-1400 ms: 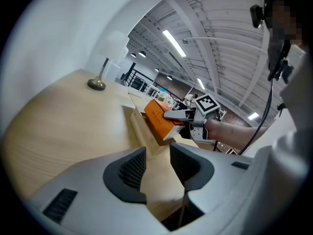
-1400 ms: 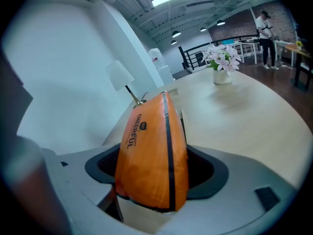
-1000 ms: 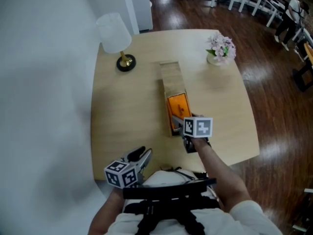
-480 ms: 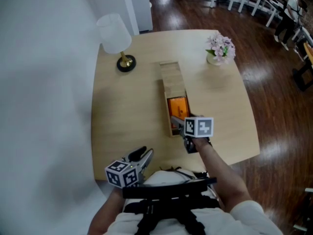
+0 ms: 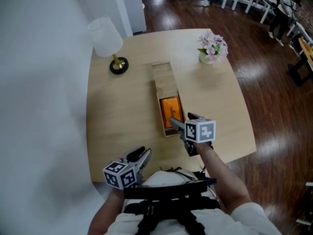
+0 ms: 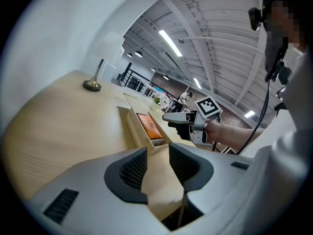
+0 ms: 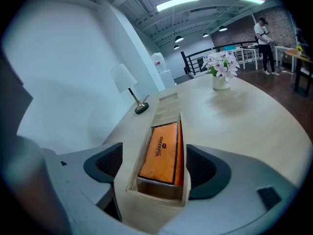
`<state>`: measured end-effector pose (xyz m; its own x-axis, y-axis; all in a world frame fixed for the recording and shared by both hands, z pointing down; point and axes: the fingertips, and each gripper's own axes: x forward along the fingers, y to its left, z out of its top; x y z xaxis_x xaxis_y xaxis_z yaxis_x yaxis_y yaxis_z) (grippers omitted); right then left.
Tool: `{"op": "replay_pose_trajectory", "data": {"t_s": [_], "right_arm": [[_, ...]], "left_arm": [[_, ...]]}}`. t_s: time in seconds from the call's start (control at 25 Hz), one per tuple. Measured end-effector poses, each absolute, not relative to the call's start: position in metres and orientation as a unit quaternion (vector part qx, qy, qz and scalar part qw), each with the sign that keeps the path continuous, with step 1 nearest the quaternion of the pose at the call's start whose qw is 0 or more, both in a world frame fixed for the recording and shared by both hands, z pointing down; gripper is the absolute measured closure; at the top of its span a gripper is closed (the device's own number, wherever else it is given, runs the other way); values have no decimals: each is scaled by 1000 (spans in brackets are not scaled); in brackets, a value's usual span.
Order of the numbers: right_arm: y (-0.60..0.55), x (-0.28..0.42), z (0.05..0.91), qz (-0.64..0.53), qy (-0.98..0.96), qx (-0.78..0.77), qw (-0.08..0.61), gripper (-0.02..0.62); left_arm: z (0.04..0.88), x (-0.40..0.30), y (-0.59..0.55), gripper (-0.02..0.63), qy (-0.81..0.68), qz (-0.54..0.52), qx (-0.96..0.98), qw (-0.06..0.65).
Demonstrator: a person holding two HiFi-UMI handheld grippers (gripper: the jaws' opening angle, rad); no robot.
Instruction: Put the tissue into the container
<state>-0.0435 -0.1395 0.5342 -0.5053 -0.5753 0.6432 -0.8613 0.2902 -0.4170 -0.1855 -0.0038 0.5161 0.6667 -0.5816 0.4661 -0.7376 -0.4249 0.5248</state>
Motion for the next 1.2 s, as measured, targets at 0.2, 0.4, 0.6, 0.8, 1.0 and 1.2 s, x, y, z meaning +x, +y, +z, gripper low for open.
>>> {"op": "replay_pose_trajectory", "data": {"t_s": [0.2,0.4,0.6,0.8,1.0,1.2], "right_arm": [[-134,-28,524,361,-793,454,189,207],[-129,-12,518,357,-797,448,191,272],[-127,8,509,332,-806,450,192,403],[-128,35,500,321,-804,464,187,510],[-129,66,497,324,-795,478,183,545],[-132,90,493,324,-791,488,178,554]], "left_arm": [[513,-170,-6,477,-388,103,841,363],[507,-152,-9,477,-380,99,846,361],[503,-136,-14,508,-373,92,851,357],[502,-117,-17,538,-364,84,854,361],[502,-96,-19,561,-354,83,857,365],[500,-80,-24,583,-351,85,859,363]]}}
